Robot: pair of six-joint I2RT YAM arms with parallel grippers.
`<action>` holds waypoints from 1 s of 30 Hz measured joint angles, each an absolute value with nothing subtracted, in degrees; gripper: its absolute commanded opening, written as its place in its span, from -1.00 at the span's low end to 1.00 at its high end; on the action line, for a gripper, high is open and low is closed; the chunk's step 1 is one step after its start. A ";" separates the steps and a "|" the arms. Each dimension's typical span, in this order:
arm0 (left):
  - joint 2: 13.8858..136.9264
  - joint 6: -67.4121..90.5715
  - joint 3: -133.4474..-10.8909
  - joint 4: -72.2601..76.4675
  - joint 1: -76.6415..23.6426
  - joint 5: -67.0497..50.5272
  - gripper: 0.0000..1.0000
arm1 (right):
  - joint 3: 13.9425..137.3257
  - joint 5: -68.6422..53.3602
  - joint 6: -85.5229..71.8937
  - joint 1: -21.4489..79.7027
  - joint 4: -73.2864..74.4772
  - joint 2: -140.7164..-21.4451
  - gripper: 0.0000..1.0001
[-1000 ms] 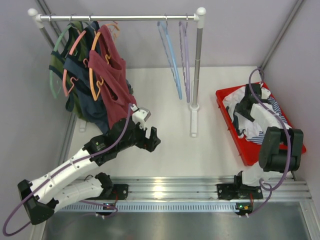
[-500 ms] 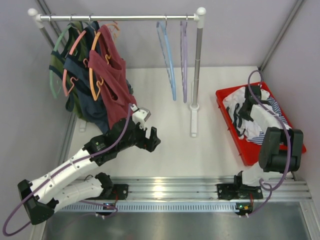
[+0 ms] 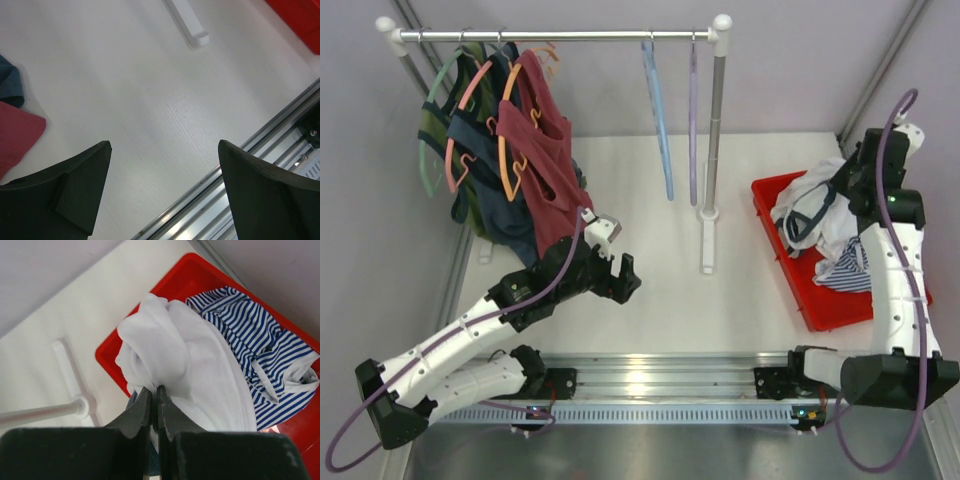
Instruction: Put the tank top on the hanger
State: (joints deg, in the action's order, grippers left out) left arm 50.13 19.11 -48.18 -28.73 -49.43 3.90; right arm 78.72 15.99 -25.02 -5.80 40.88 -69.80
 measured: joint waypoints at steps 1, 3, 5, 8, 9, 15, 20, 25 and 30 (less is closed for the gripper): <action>50.13 19.09 -48.18 -28.73 -49.43 3.90 0.86 | 80.36 15.33 -25.02 -5.80 41.78 -69.28 -1.00; 50.11 19.09 -48.18 -28.73 -49.43 3.92 0.86 | 84.36 13.54 -25.04 -5.78 43.59 -68.31 -1.00; 50.04 19.09 -48.18 -28.73 -49.43 3.92 0.87 | 88.68 11.53 -25.06 -5.69 45.41 -67.61 -1.00; 49.76 19.11 -48.18 -28.71 -49.43 3.90 0.88 | 94.56 8.25 -25.39 -5.32 47.37 -66.74 -1.00; 49.58 19.11 -48.18 -28.71 -49.43 3.90 0.89 | 96.23 6.90 -25.71 -5.17 47.72 -66.35 -1.00; 47.88 19.38 -48.18 -28.29 -49.43 3.73 0.89 | 101.45 2.83 -28.12 1.67 49.78 -63.77 -1.00; 47.05 19.75 -48.18 -27.83 -49.43 3.16 0.89 | 104.57 3.40 -30.72 13.04 50.85 -63.51 -1.00; 46.22 20.78 -48.12 -26.89 -49.43 2.72 0.89 | 99.63 5.76 -35.05 24.73 48.93 -60.18 -1.00; 45.43 22.50 -46.78 -25.34 -49.43 2.63 0.88 | 85.45 11.27 -40.88 41.65 43.31 -55.40 -1.00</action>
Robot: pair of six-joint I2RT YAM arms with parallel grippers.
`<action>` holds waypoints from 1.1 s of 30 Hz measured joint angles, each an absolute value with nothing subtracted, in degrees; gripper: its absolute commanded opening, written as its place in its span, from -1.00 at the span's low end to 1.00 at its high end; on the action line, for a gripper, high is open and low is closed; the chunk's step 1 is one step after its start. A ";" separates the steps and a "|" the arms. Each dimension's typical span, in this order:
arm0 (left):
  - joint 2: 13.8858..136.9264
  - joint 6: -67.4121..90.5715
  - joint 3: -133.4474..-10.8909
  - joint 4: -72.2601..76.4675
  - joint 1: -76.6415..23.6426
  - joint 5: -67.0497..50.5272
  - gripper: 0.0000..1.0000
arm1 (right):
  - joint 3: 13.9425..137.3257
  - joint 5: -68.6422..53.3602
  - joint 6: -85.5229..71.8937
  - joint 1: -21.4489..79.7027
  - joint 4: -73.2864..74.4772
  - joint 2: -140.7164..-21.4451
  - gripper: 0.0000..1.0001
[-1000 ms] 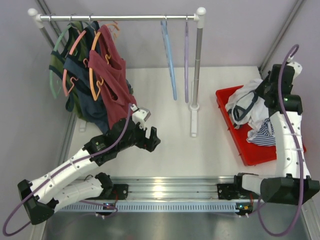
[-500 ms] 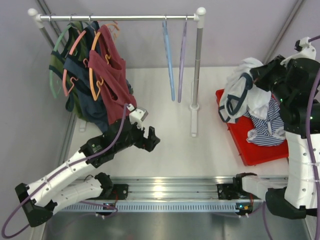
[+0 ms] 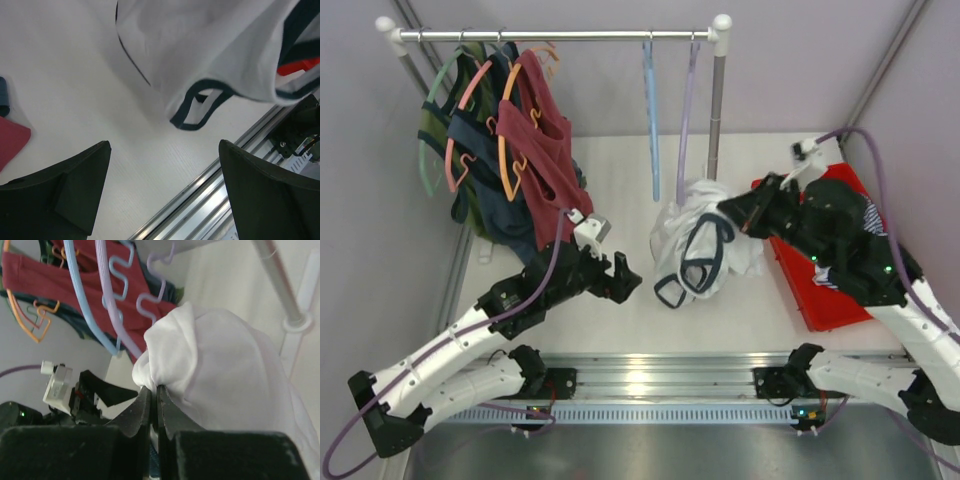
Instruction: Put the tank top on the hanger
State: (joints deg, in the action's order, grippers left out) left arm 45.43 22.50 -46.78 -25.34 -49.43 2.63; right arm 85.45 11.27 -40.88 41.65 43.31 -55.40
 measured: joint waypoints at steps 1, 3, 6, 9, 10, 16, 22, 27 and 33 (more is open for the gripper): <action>45.39 22.90 -46.26 -25.12 -49.43 2.66 0.87 | 82.32 11.88 -42.04 43.99 41.80 -54.92 -1.00; 45.36 23.83 -45.10 -24.73 -49.43 2.72 0.87 | 74.83 11.51 -44.49 46.57 38.17 -54.33 -1.00; 45.41 25.36 -43.24 -24.38 -49.43 3.07 0.86 | 59.99 6.20 -46.72 41.21 32.42 -54.06 -1.00; 45.69 26.96 -41.30 -23.79 -49.43 3.46 0.85 | 46.30 -0.40 -45.95 26.68 31.57 -54.06 -0.61; 46.02 27.49 -40.51 -23.49 -49.43 3.53 0.85 | 43.40 -0.95 -44.99 21.47 32.49 -54.06 -0.34; 50.35 30.48 -36.93 -22.59 -49.43 3.88 0.83 | 43.38 -2.61 -38.22 11.42 35.24 -53.58 0.14; 52.84 33.50 -33.10 -20.27 -49.45 0.69 0.73 | 46.26 3.70 -38.17 32.21 35.92 -49.10 0.04; 52.12 36.91 -26.55 -15.51 -49.84 -4.40 0.74 | 43.13 12.08 -42.13 53.56 35.62 -48.99 0.03; 53.32 40.66 -22.79 -11.27 -54.33 -6.66 0.74 | 36.32 16.80 -43.64 65.30 33.56 -54.22 0.08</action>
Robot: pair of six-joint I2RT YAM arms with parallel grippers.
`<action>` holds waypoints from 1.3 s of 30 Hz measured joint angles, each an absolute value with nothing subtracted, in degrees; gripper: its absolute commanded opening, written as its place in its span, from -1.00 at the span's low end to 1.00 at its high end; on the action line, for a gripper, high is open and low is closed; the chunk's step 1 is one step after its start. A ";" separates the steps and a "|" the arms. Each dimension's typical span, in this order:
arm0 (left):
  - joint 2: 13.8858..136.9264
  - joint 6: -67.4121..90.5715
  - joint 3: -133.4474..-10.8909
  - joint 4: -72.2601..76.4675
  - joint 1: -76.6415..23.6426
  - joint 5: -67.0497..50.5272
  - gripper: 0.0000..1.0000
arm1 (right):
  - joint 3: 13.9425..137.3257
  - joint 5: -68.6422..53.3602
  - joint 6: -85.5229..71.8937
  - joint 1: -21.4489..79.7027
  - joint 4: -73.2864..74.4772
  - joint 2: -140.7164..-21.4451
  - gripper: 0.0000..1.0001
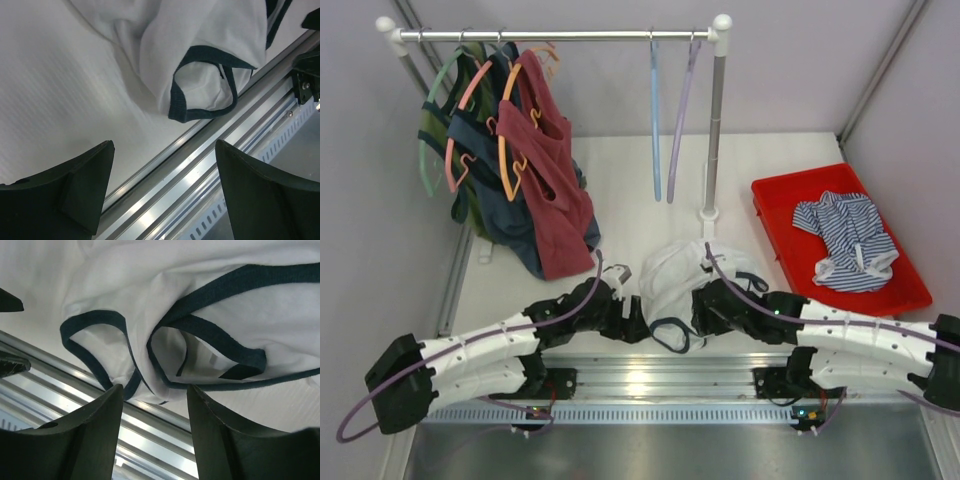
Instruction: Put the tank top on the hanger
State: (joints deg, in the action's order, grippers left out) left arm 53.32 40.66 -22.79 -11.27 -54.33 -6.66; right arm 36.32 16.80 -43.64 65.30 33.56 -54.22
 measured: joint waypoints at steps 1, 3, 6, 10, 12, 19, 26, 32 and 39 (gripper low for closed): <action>53.95 41.04 -22.79 -10.07 -55.37 -6.59 0.74 | 35.99 17.65 -43.62 66.15 32.93 -55.77 0.09; 55.24 42.00 -22.79 -8.29 -56.88 -6.33 0.73 | 35.83 18.83 -43.51 67.13 31.62 -58.33 0.05; 56.97 43.38 -22.79 -6.48 -58.63 -5.48 0.72 | 35.46 20.01 -43.20 67.48 29.08 -61.89 -0.18; 59.40 45.08 -22.79 -5.02 -60.71 -3.51 0.70 | 34.83 20.40 -42.28 67.51 27.11 -64.51 -0.81; 60.62 45.84 -22.79 -4.38 -61.69 -2.85 0.67 | 34.83 20.86 -42.39 67.53 26.94 -64.90 -1.00; 66.41 48.47 -22.79 0.10 -64.05 1.26 0.58 | 38.30 25.04 -42.74 67.64 32.64 -58.57 -1.00; 66.17 49.54 -22.15 5.61 -64.60 2.72 0.61 | 47.11 30.83 -43.77 67.66 38.74 -47.70 -1.00; 63.57 49.34 -20.40 10.31 -64.64 2.55 0.63 | 51.29 35.42 -44.18 67.66 44.93 -45.36 -1.00; 65.54 49.17 -18.92 17.32 -66.11 1.04 0.68 | 59.81 39.64 -42.57 67.66 48.27 -47.88 -1.00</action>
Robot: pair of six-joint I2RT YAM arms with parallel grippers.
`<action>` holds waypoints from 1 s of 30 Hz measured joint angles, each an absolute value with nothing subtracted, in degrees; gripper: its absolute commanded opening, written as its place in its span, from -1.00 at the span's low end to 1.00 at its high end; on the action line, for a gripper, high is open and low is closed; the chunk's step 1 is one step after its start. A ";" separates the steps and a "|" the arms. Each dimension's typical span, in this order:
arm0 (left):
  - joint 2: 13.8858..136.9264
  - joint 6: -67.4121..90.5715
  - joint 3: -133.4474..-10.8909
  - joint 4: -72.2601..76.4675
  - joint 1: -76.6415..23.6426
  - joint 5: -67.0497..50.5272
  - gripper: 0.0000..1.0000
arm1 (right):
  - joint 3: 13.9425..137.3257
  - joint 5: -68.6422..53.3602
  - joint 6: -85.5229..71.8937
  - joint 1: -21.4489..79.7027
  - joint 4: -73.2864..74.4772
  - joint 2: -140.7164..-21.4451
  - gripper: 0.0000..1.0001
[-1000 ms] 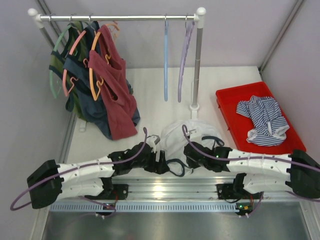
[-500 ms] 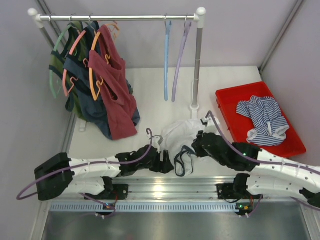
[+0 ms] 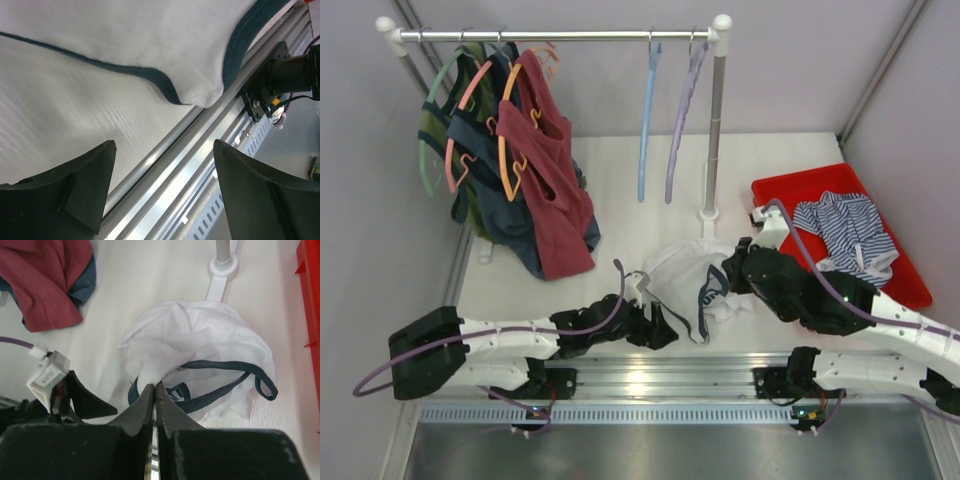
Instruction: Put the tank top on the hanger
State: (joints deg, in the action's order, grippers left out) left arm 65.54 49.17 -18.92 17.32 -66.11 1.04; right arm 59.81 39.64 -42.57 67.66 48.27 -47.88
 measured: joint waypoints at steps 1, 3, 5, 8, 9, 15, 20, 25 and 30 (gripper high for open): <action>66.17 49.21 -18.92 18.15 -66.59 0.97 0.72 | 61.10 40.18 -42.22 67.66 48.49 -48.56 -1.00; 67.90 49.39 -18.76 20.71 -68.03 0.86 0.75 | 63.05 41.04 -41.52 67.66 48.60 -49.80 -1.00; 69.45 49.47 -18.59 23.18 -69.56 1.06 0.77 | 64.23 41.63 -40.86 67.66 49.10 -50.74 -1.00; 71.72 49.54 -18.59 27.00 -71.90 2.09 0.79 | 64.95 42.33 -40.12 67.66 49.43 -51.66 -1.00; 72.66 49.54 -18.59 28.42 -72.51 2.59 0.79 | 64.95 42.46 -40.03 67.66 49.50 -51.83 -1.00; 81.45 49.71 -18.90 36.58 -73.65 5.74 0.78 | 65.06 42.61 -39.62 67.66 50.13 -52.16 -1.00; 89.56 50.35 -21.30 44.64 -74.11 6.04 0.72 | 67.00 42.74 -38.98 67.66 50.68 -52.27 -1.00; 94.30 50.57 -23.68 48.58 -74.26 5.56 0.62 | 68.82 43.09 -38.24 67.59 50.65 -52.45 -1.00; 96.90 51.05 -24.34 51.46 -74.26 5.54 0.42 | 69.45 43.22 -37.76 67.42 50.59 -53.15 -1.00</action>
State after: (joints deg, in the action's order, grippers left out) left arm 96.90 51.05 -24.34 51.46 -74.26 5.54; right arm 69.45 43.22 -37.76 67.42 50.59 -53.15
